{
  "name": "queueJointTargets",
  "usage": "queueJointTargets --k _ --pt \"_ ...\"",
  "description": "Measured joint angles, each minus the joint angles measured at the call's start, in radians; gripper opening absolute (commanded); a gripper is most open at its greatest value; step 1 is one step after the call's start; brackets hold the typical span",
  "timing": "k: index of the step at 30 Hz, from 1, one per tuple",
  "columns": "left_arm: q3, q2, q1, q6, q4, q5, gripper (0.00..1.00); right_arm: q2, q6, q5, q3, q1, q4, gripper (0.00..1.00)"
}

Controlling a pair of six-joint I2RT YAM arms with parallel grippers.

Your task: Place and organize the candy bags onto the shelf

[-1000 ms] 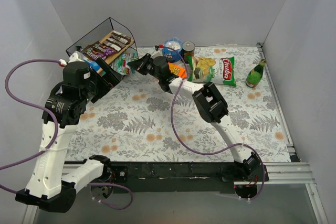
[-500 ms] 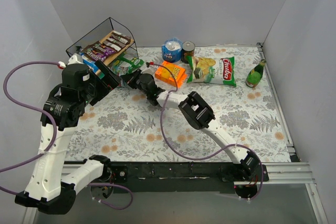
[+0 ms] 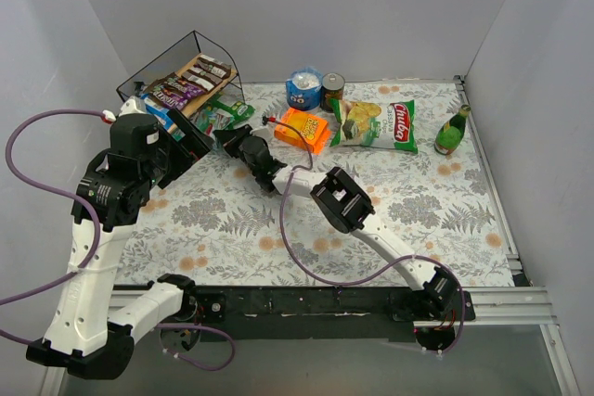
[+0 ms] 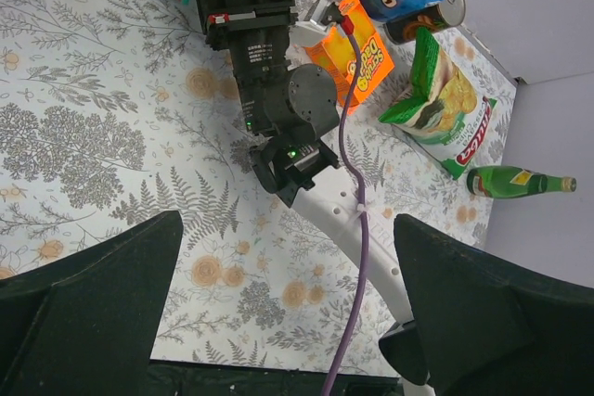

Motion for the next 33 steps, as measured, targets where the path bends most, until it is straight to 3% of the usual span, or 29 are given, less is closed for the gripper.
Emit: queueJointTargets --k 4,11,18,24,33 --pt "0.000 0.000 0.000 0.000 -0.013 -0.009 0.98 0.025 0.033 0.023 0.005 0.003 0.008 0.15" --pt "-0.006 0.000 0.000 0.003 -0.019 -0.016 0.98 0.064 0.056 0.027 0.047 0.008 0.040 0.41" --pt "-0.015 -0.002 0.000 0.004 -0.019 -0.023 0.98 0.061 0.013 -0.014 0.031 0.008 0.082 0.49" --pt "-0.027 -0.003 0.000 0.005 -0.019 -0.035 0.98 -0.025 -0.035 -0.066 -0.150 0.008 0.127 0.59" --pt "-0.043 0.003 0.000 -0.004 0.024 -0.040 0.98 -0.392 -0.225 -0.061 -0.507 0.013 -0.050 0.66"
